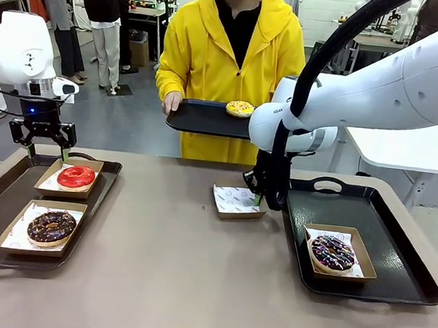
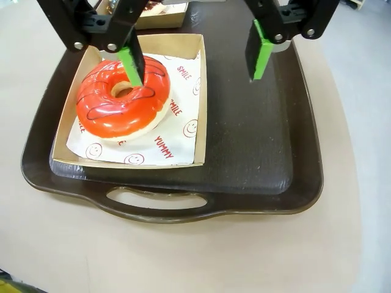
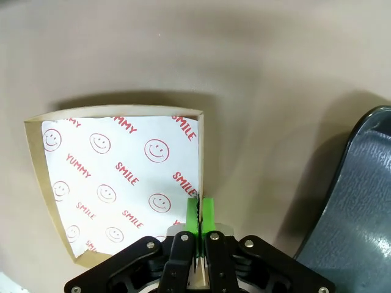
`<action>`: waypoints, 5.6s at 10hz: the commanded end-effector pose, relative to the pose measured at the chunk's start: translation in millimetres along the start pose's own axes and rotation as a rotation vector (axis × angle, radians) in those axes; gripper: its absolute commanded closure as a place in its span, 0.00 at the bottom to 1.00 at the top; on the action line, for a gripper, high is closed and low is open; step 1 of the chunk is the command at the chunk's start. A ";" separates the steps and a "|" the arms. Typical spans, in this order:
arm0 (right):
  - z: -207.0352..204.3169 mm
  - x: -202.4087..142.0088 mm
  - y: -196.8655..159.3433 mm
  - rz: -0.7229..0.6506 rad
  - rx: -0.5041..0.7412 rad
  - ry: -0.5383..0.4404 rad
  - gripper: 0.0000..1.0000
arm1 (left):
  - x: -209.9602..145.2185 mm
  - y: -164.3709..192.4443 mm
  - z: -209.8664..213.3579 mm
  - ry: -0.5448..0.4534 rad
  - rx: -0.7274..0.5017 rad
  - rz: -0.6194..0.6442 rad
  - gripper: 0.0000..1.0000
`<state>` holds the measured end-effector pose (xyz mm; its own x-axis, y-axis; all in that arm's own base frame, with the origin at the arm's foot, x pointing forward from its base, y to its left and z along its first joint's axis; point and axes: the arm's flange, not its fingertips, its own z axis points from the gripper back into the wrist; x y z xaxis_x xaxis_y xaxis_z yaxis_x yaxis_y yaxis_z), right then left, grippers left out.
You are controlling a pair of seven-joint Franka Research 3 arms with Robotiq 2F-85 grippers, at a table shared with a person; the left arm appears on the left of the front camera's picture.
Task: Individually package the donuts and arrange them on the tray.
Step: Place the picked Paper togo box on the Handle tray while simultaneously picking up another Paper togo box from the table with the other hand, then place the picked Paper togo box on the Handle tray.
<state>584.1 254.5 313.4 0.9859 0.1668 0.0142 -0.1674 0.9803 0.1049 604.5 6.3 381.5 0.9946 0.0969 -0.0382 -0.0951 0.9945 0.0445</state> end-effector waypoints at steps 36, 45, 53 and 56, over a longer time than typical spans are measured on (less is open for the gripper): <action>197.8 -111.5 -71.8 -0.217 0.016 -0.054 1.00 | -214.7 219.7 26.1 0.014 -1.084 0.219 0.00; 197.8 -111.5 -71.8 -0.217 0.016 -0.054 1.00 | -214.7 219.7 26.1 0.014 -1.084 0.219 0.00; 198.3 -111.0 -71.8 -0.217 0.016 -0.055 0.98 | -214.7 219.7 26.1 0.014 -1.084 0.219 0.00; 255.4 -132.7 -109.8 -0.198 -0.012 -0.039 0.98 | -214.7 219.7 26.1 0.014 -1.084 0.219 0.00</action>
<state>476.8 121.9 532.9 0.9980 -0.0366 0.0512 0.0303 0.9925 0.1185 373.9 202.2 425.1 0.9515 0.2642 -0.1577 -0.2658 0.4476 -0.8538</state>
